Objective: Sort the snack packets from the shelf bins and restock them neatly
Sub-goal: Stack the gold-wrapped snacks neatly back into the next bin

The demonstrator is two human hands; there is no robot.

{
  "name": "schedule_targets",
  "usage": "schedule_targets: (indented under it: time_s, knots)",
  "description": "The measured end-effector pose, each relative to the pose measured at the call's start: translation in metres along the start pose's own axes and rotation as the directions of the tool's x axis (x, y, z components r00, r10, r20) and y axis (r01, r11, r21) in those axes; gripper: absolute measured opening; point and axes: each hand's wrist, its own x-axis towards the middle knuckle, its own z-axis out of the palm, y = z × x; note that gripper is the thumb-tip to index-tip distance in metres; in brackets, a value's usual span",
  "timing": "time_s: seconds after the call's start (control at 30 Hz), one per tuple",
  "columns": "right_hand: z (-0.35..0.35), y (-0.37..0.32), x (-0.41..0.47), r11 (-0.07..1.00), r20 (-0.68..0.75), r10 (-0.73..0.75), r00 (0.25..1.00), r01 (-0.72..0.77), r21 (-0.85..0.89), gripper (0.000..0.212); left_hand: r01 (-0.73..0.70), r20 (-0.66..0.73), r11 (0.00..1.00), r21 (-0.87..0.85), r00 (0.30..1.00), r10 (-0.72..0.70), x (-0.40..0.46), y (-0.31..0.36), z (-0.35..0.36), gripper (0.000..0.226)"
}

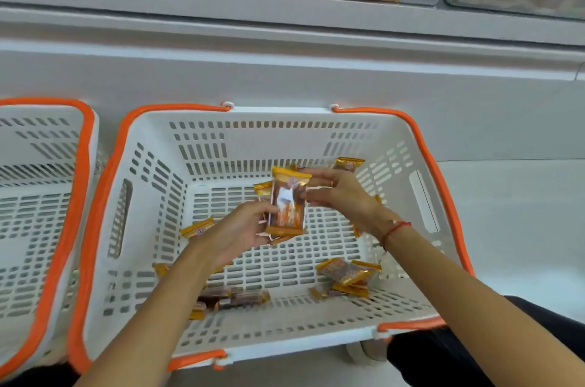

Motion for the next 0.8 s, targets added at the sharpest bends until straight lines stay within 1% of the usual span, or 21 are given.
schedule_targets:
  time_s: [0.07,0.1,0.17,0.2,0.23,0.27,0.3,0.33,0.37,0.4,0.43,0.47,0.5,0.53,0.57,0.6,0.63,0.67,0.7,0.77,0.8]
  knots:
    - [0.011,0.004,-0.005,0.998,0.092,0.003,0.996,0.002,-0.059,0.045,0.017,-0.024,1.0,0.019,1.0,-0.017,-0.001,-0.005,0.002,0.034]
    - [0.011,0.01,-0.005,0.999,0.107,0.026,0.994,-0.022,-0.038,0.044,0.014,-0.06,0.999,0.035,0.998,-0.012,0.0,-0.007,0.003,0.032]
    - [0.007,0.021,-0.005,0.993,0.004,0.09,0.996,-0.09,-0.075,0.029,-0.011,-0.127,0.992,0.124,0.992,0.027,0.003,-0.015,0.003,0.035]
    - [0.0,0.031,-0.005,0.963,-0.065,0.166,0.984,-0.176,-0.202,0.011,-0.019,-0.151,0.986,0.166,0.988,0.045,0.006,-0.019,0.001,0.042]
    - [-0.009,0.047,-0.001,0.911,-0.108,0.281,0.954,-0.3,-0.283,0.012,-0.019,-0.176,0.984,0.179,0.983,0.051,0.007,-0.022,-0.002,0.048]
    - [-0.016,0.057,-0.005,0.811,-0.133,0.376,0.917,-0.395,-0.433,0.031,-0.016,-0.187,0.987,0.161,0.981,0.047,0.008,-0.022,-0.003,0.048]
    - [-0.018,0.068,-0.012,0.682,-0.134,0.429,0.893,-0.417,-0.601,0.038,-0.021,-0.19,0.99,0.139,0.981,0.047,0.007,-0.021,-0.003,0.045]
    - [-0.018,0.069,-0.025,0.567,-0.122,0.478,0.87,-0.411,-0.714,0.035,-0.033,-0.192,0.991,0.126,0.98,0.057,0.006,-0.02,-0.001,0.039]
    - [-0.015,0.071,-0.033,0.491,-0.131,0.505,0.853,-0.409,-0.769,0.034,-0.052,-0.188,0.992,0.114,0.98,0.073,0.006,-0.02,0.001,0.032]
    - [-0.015,0.072,-0.038,0.436,-0.111,0.522,0.845,-0.377,-0.817,0.038,-0.072,-0.186,0.992,0.106,0.978,0.091,0.006,-0.021,0.001,0.025]
    - [-0.009,0.061,-0.042,0.362,-0.068,0.529,0.846,-0.298,-0.883,0.035,-0.094,-0.189,0.991,0.099,0.976,0.112,0.006,-0.02,0.002,0.019]
    - [-0.005,0.049,-0.044,0.336,-0.037,0.52,0.854,-0.244,-0.91,0.029,-0.109,-0.206,0.989,0.098,0.97,0.127,0.006,-0.019,0.003,0.017]
    - [-0.01,0.047,-0.041,0.319,-0.044,0.526,0.849,-0.245,-0.915,0.025,-0.12,-0.225,0.988,0.094,0.964,0.138,0.005,-0.016,0.003,0.016]
    - [-0.008,0.031,-0.036,0.349,-0.043,0.552,0.833,-0.278,-0.895,0.031,-0.113,-0.246,0.99,0.089,0.96,0.132,0.004,-0.013,0.003,0.015]
    - [-0.021,0.043,-0.026,0.362,0.042,0.521,0.853,-0.176,-0.915,0.045,-0.106,-0.263,0.991,0.076,0.957,0.122,0.002,-0.008,0.004,0.015]
    - [-0.029,0.036,-0.021,0.384,0.092,0.474,0.876,-0.111,-0.917,0.056,-0.114,-0.273,0.991,0.069,0.953,0.129,0.0,-0.003,0.003,0.017]
    - [-0.049,0.05,-0.004,0.368,0.116,0.38,0.917,-0.035,-0.929,0.064,-0.125,-0.281,0.988,0.085,0.949,0.144,-0.003,0.003,0.003,0.021]
    - [-0.064,0.059,0.004,0.408,0.143,0.377,0.915,-0.025,-0.913,0.072,-0.12,-0.292,0.985,0.125,0.944,0.152,-0.006,0.008,0.003,0.025]
    - [-0.067,0.04,-0.001,0.431,0.158,0.36,0.919,-0.014,-0.902,0.075,-0.105,-0.298,0.98,0.169,0.942,0.152,-0.007,0.014,0.004,0.026]
    - [-0.039,-0.036,-0.03,0.525,0.228,0.351,0.908,0.011,-0.851,0.06,-0.107,-0.276,0.969,0.221,0.947,0.167,-0.014,0.028,0.012,0.023]
    - [-0.028,-0.07,-0.038,0.552,0.285,0.306,0.908,0.074,-0.831,0.056,-0.118,-0.25,0.962,0.245,0.951,0.18,-0.016,0.034,0.015,0.022]
